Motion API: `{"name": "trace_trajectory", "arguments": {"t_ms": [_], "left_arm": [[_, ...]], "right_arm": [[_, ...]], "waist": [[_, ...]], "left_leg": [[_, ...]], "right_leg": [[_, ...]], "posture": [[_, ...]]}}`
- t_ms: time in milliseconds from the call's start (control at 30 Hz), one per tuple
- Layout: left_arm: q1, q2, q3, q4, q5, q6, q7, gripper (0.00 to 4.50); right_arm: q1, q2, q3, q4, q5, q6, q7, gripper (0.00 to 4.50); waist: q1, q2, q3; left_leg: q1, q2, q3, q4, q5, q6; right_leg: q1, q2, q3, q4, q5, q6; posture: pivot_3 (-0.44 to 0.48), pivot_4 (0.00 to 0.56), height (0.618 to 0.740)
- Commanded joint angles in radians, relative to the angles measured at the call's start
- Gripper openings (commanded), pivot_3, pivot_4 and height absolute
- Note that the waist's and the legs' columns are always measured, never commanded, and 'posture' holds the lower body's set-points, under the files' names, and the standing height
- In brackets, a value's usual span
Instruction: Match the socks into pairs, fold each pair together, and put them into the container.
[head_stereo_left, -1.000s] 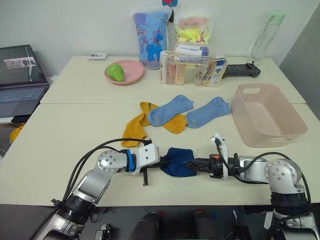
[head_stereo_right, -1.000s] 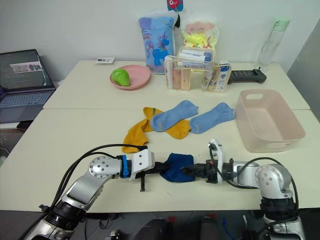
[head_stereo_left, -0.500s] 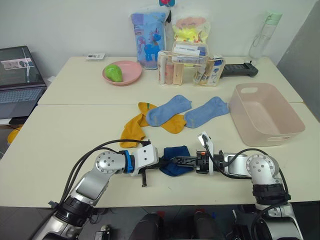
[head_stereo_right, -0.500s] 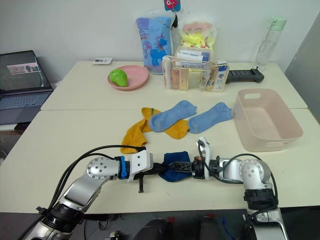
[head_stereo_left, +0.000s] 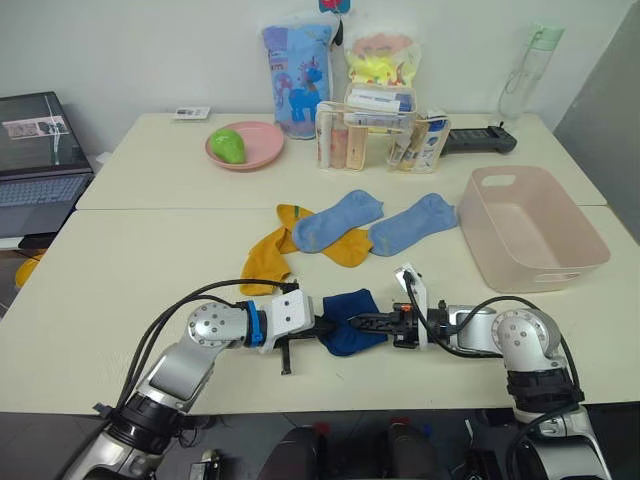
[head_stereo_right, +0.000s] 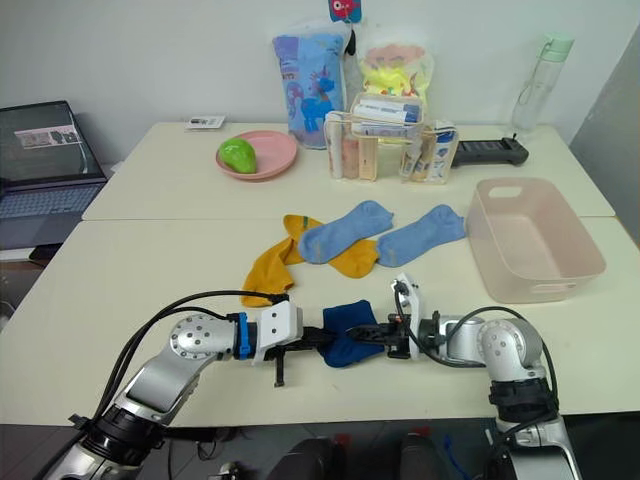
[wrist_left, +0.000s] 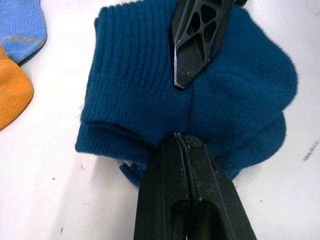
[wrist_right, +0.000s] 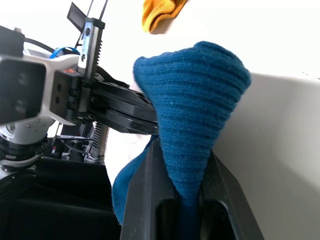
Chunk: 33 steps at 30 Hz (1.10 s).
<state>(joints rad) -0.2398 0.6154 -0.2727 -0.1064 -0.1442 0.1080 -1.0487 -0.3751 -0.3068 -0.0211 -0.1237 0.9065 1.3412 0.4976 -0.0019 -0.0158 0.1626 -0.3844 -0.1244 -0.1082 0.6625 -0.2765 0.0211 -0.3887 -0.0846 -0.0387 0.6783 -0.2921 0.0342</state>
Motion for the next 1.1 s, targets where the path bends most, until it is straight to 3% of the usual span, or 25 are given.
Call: {"name": "trace_trajectory", "arguments": {"t_ms": [33, 100, 167, 300, 433, 567, 700, 800, 900, 1100], "left_arm": [[-0.023, 0.014, 0.118, -0.08, -0.166, 0.091, -0.029, 0.82], [-0.064, -0.001, 0.18, -0.151, -0.31, 0.239, -0.01, 1.44], [-0.112, 0.017, 0.2, -0.19, -0.374, 0.327, -0.021, 2.03], [-0.222, 0.033, 0.19, -0.183, -0.392, 0.38, -0.047, 3.35], [-0.428, -0.076, 0.184, -0.1, -0.37, 0.382, 0.032, 4.48], [-0.539, -0.157, 0.16, -0.043, -0.331, 0.354, 0.076, 4.48], [-0.648, -0.285, 0.142, 0.031, -0.308, 0.329, 0.147, 4.48], [-0.718, -0.372, 0.109, 0.096, -0.269, 0.288, 0.174, 4.48], [-0.737, -0.406, 0.1, 0.123, -0.251, 0.27, 0.175, 4.48], [-0.695, -0.444, 0.061, 0.087, -0.235, 0.273, 0.173, 4.48]], "right_arm": [[0.013, -0.048, -0.068, -0.109, 0.013, -0.03, -0.005, 0.0], [0.011, -0.083, -0.106, -0.162, 0.02, -0.041, -0.012, 0.0], [-0.007, -0.104, -0.151, -0.206, 0.032, -0.051, -0.03, 0.0], [-0.051, -0.138, -0.241, -0.259, 0.045, -0.053, -0.09, 0.0], [-0.121, -0.288, -0.291, -0.294, -0.046, -0.124, -0.112, 0.0], [-0.203, -0.434, -0.305, -0.286, -0.148, -0.2, -0.127, 0.0], [-0.217, -0.668, -0.183, -0.219, -0.403, -0.416, -0.078, 0.0], [-0.212, -0.841, -0.053, -0.098, -0.649, -0.694, -0.005, 0.0], [-0.211, -0.898, 0.003, 0.001, -0.766, -0.859, 0.041, 0.0], [-0.251, -0.952, 0.212, 0.356, -1.084, -1.266, 0.161, 0.0]], "waist": [[0.0, 0.0, 0.0], [0.001, 0.0, 0.001], [0.004, 0.0, 0.001], [0.0, 0.0, 0.001], [0.007, -0.001, 0.003], [0.006, -0.001, 0.003], [0.006, -0.002, 0.003], [0.006, -0.003, 0.003], [0.003, -0.003, 0.003], [-0.002, -0.002, 0.003]], "left_leg": [[0.0, 0.0, 0.0, 0.0, 0.0, 0.0], [-0.002, 0.0, 0.0, 0.0, 0.0, 0.0], [-0.002, 0.0, -0.001, 0.001, -0.001, 0.002], [-0.001, -0.001, 0.0, 0.001, 0.0, 0.0], [-0.002, -0.001, 0.0, 0.001, 0.0, -0.001], [-0.006, -0.002, 0.0, 0.003, 0.001, 0.0], [-0.007, -0.002, 0.0, 0.003, 0.001, 0.0], [-0.009, -0.002, 0.001, 0.004, 0.001, 0.0], [-0.008, -0.002, 0.003, 0.004, 0.002, 0.001], [-0.005, -0.001, 0.005, 0.004, 0.004, -0.001]], "right_leg": [[0.0, 0.0, 0.0, 0.0, 0.0, 0.0], [-0.001, 0.0, 0.0, 0.0, 0.0, 0.0], [-0.001, 0.0, 0.0, 0.0, 0.0, 0.0], [0.0, 0.0, 0.0, 0.0, 0.0, 0.0], [0.0, 0.0, -0.001, 0.0, 0.0, 0.0], [-0.001, -0.001, -0.001, -0.001, 0.001, 0.002], [-0.001, -0.001, -0.002, -0.004, 0.001, 0.003], [-0.001, -0.001, -0.002, -0.004, 0.001, 0.003], [-0.001, -0.002, -0.001, -0.005, 0.001, 0.004], [-0.001, -0.002, 0.0, -0.001, 0.001, 0.004]], "posture": [[0.0, 0.15, 0.74], [0.0, 0.15, 0.74], [0.0, 0.15, 0.74], [0.0, 0.15, 0.74], [0.0, 0.15, 0.74], [0.0, 0.15, 0.74], [0.0, 0.15, 0.74], [0.0, 0.15, 0.74], [0.0, 0.15, 0.74], [0.0, 0.15, 0.74]]}}
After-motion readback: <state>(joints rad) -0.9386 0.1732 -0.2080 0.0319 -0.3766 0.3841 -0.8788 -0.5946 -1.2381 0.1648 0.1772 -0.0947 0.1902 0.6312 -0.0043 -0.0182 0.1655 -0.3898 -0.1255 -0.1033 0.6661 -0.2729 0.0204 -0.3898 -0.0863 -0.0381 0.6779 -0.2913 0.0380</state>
